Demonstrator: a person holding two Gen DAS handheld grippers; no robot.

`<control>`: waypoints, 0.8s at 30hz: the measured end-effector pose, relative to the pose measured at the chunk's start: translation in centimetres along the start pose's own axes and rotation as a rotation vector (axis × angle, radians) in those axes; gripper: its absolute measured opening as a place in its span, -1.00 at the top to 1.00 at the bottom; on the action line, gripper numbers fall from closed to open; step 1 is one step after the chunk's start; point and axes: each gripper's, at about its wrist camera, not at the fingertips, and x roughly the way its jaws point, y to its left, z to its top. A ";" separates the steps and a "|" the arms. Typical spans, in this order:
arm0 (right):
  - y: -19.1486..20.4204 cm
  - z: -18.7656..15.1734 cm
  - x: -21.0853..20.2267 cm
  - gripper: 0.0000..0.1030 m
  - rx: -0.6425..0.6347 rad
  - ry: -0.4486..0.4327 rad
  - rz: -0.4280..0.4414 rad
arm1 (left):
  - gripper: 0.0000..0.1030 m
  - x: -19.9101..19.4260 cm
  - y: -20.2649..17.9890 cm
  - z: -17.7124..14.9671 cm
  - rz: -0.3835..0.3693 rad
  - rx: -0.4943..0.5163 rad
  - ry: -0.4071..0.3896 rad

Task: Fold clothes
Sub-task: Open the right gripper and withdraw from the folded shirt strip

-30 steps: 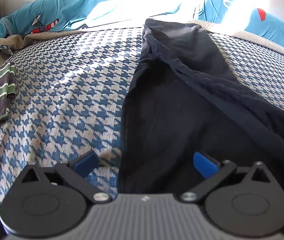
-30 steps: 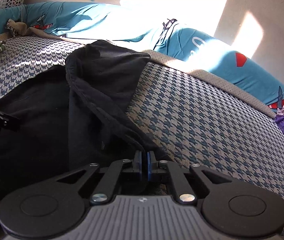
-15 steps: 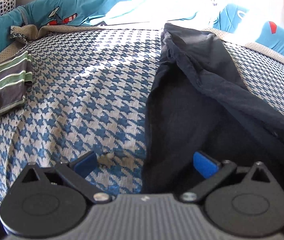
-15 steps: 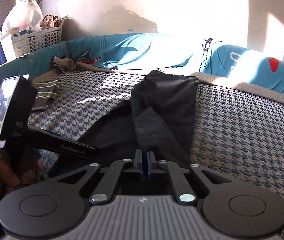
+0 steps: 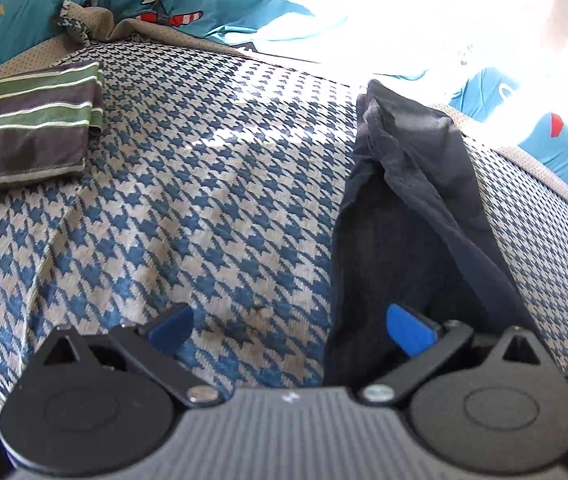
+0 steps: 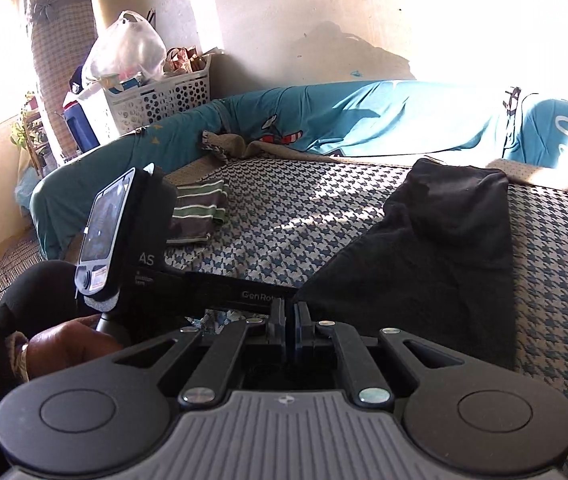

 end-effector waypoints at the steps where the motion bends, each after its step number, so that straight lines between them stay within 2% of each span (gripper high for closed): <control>1: 0.1 -0.1 0.2 0.89 0.005 0.003 0.007 | -1.00 -0.1 0.4 0.1 0.005 -0.015 -0.005; 9: 1.4 -0.8 2.4 0.89 -0.008 0.040 0.031 | -1.00 -1.2 2.7 0.5 0.040 -0.086 -0.040; 18: 2.4 -3.8 6.2 0.88 -0.044 0.119 0.019 | -1.00 -1.3 2.0 0.5 0.041 -0.052 -0.051; 20: 2.5 -4.4 6.9 0.81 -0.054 0.132 0.027 | -1.00 -1.2 1.9 0.4 0.042 -0.045 -0.049; 24: 3.0 -5.0 6.3 0.79 -0.111 0.149 0.056 | -1.00 -0.9 1.7 0.4 0.045 -0.042 -0.046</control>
